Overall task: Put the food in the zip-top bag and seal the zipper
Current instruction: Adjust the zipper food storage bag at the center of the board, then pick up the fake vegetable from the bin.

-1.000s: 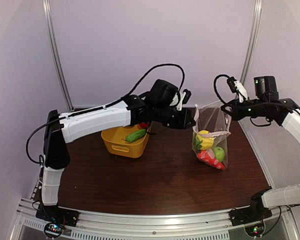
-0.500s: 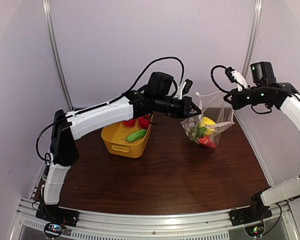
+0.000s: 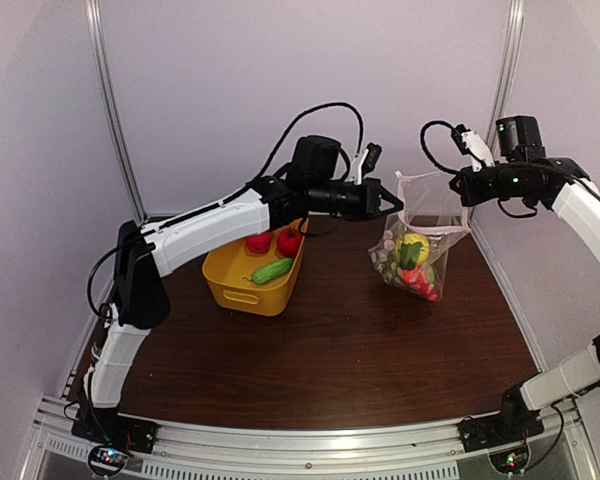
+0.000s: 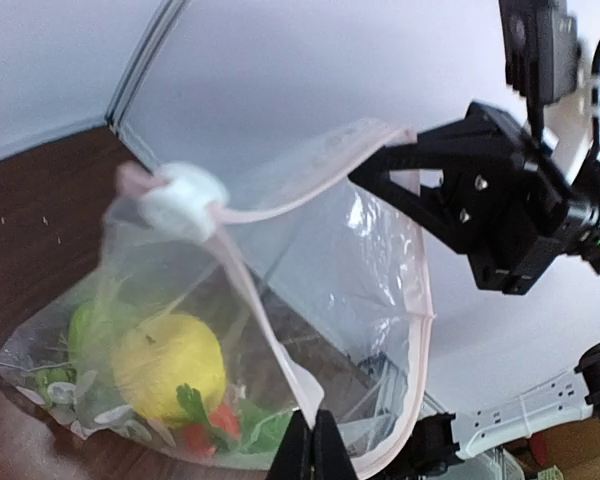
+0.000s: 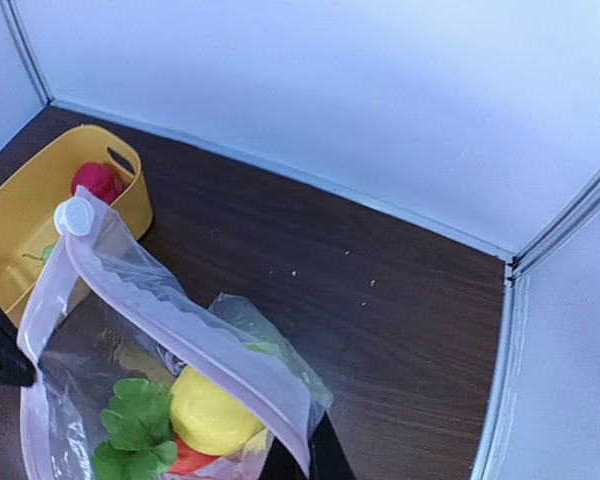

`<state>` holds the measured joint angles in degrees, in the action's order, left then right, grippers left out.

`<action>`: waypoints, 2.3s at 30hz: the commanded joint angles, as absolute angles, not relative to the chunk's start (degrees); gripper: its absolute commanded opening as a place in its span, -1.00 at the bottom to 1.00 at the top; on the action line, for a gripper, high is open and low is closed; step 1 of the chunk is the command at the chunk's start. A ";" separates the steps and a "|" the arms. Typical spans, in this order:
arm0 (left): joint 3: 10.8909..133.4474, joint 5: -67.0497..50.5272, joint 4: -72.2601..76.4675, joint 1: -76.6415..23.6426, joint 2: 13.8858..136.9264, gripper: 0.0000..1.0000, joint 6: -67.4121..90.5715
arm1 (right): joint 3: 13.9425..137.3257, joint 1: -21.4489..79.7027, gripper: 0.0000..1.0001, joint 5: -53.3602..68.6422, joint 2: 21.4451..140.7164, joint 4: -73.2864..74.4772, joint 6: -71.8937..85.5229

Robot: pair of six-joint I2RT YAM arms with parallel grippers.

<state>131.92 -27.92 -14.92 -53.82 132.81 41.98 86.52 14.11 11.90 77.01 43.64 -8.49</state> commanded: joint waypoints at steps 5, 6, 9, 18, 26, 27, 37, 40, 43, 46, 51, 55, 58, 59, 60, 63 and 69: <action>125.06 -30.53 -6.64 -52.82 132.69 -1.00 45.41 | 79.17 14.92 -1.00 15.18 73.92 37.91 -8.38; 123.60 -30.57 -6.96 -52.82 132.18 -1.00 44.98 | 76.52 15.34 -1.00 15.42 73.24 37.54 -9.07; 120.04 -29.44 -8.14 -52.87 129.17 -0.98 42.78 | 72.31 16.04 -1.00 21.09 72.04 38.89 -11.36; 117.41 -22.13 -18.14 -51.88 119.48 0.44 31.99 | 72.24 16.33 -1.00 26.28 70.36 37.98 -8.73; 105.81 -7.63 -29.49 -42.54 111.35 0.75 25.15 | 72.99 16.35 -1.00 28.16 71.39 37.05 -8.70; 104.96 -4.92 -30.90 -41.25 111.35 0.74 24.20 | 72.53 16.30 -1.00 28.18 71.25 36.29 -8.66; 104.82 11.14 -35.52 -36.48 116.30 0.75 16.64 | 60.66 15.11 -1.00 27.86 63.92 29.52 -7.82; 108.91 9.08 -40.51 -35.68 120.34 0.76 16.30 | 58.45 15.01 -1.00 28.32 62.03 28.44 -8.24; 110.45 5.07 -43.48 -35.34 123.31 0.79 15.28 | 56.44 14.90 -1.00 28.22 61.21 27.07 -8.86; 110.43 1.84 -45.10 -35.12 125.06 0.78 12.14 | 55.31 14.70 -1.00 28.53 61.15 26.12 -9.01; 110.05 0.46 -46.02 -33.96 127.76 0.73 5.59 | 53.45 14.50 -1.00 30.33 60.56 24.63 -8.95; 109.09 2.34 -43.89 -33.75 129.53 0.73 0.81 | 53.55 14.44 -1.00 31.31 60.73 24.77 -8.95; 106.83 4.54 -40.48 -33.75 129.93 0.73 -2.14 | 54.10 14.50 -1.00 31.96 61.44 24.88 -8.90; 106.97 4.25 -40.25 -33.75 130.38 0.72 -2.91 | 54.46 14.50 -1.00 31.79 61.79 25.14 -9.01; 107.07 3.52 -40.03 -33.74 130.84 0.69 -3.52 | 54.75 14.48 -1.00 31.57 61.97 25.40 -9.11; 107.42 2.95 -39.99 -33.75 132.45 0.54 -4.07 | 54.94 14.50 -1.00 31.59 62.22 25.83 -9.14; 108.02 0.24 -40.53 -33.66 134.65 0.23 -4.35 | 55.66 14.50 -1.00 31.81 63.52 26.31 -9.23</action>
